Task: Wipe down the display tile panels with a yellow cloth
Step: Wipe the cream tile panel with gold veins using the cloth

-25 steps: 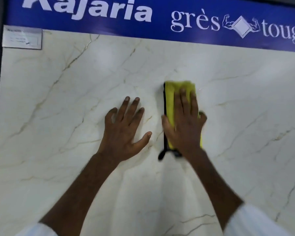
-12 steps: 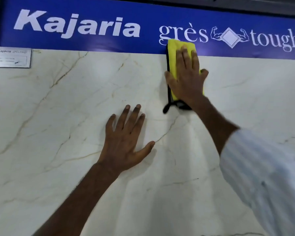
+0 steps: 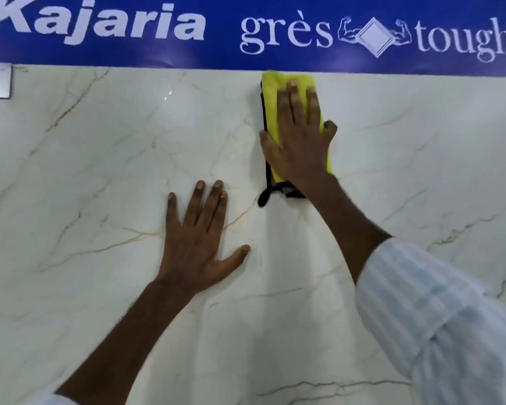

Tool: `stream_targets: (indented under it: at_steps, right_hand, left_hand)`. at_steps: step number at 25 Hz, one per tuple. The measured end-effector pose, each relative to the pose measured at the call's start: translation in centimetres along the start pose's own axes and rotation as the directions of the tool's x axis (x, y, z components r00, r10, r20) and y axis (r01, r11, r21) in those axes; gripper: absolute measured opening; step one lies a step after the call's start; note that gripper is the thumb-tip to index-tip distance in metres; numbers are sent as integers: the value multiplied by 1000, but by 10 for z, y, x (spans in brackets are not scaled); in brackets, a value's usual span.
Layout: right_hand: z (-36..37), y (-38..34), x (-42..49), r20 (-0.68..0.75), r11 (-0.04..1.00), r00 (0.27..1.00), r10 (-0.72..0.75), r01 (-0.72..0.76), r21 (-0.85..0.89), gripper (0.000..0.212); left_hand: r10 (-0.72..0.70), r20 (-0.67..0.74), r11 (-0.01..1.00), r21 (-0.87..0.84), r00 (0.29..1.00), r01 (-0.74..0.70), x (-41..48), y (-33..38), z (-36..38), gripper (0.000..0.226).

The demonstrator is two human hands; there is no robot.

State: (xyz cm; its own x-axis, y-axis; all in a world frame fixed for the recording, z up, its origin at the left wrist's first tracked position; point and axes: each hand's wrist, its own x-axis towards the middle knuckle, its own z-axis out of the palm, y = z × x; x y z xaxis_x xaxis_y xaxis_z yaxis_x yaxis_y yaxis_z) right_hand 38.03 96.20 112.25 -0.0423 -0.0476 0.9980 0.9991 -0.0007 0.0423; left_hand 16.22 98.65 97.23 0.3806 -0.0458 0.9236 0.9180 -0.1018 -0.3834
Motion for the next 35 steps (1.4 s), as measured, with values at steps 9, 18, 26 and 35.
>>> stream_targets:
  at_steps: [9, 18, 26, 35]
  right_hand:
    - [-28, -8, -291, 40, 998, 999, 5, -7, 67, 76]
    - [-22, 3, -266, 30, 997, 997, 66, -67, 23, 75]
    - [-31, -18, -302, 96, 999, 995, 29, -32, 32, 75]
    - [-48, -39, -493, 249, 997, 967, 55, -68, 44, 76]
  left_hand:
    - [3, 92, 998, -56, 996, 3, -16, 10, -12, 84]
    - [219, 125, 965, -170, 968, -197, -155, 70, -10, 80]
    - [202, 120, 965, -197, 972, -176, -153, 70, -11, 78]
    - [217, 225, 927, -353, 950, -128, -251, 100, -31, 75]
